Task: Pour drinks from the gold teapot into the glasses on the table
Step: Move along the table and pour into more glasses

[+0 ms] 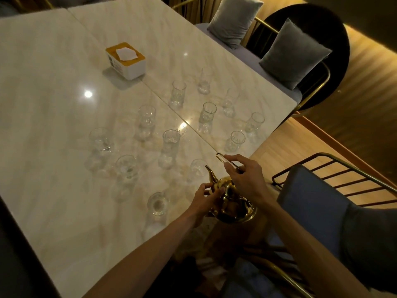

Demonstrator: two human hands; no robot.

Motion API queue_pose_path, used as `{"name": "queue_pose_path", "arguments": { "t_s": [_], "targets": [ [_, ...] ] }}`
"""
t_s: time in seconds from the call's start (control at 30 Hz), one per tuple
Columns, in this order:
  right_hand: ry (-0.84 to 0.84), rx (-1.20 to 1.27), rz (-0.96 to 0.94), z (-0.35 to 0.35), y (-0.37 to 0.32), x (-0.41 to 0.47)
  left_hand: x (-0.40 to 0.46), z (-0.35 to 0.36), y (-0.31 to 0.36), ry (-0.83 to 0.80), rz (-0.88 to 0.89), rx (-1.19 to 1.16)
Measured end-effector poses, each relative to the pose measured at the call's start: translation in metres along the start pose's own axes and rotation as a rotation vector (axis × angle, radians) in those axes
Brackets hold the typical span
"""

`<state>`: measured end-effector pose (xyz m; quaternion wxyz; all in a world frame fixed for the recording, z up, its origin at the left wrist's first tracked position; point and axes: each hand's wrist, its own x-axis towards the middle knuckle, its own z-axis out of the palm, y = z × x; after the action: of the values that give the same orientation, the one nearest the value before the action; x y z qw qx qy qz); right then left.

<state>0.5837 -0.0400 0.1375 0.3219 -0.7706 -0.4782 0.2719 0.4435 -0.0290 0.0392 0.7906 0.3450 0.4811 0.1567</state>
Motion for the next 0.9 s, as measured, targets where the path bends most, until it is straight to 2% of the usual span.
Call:
{"name": "queue_pose_path", "arguments": {
  "t_s": [0.9],
  "targets": [
    [-0.061, -0.079, 0.028, 0.003, -0.013, 0.0, -0.003, -0.002, -0.009, -0.073, 0.007, -0.026]
  ]
}}
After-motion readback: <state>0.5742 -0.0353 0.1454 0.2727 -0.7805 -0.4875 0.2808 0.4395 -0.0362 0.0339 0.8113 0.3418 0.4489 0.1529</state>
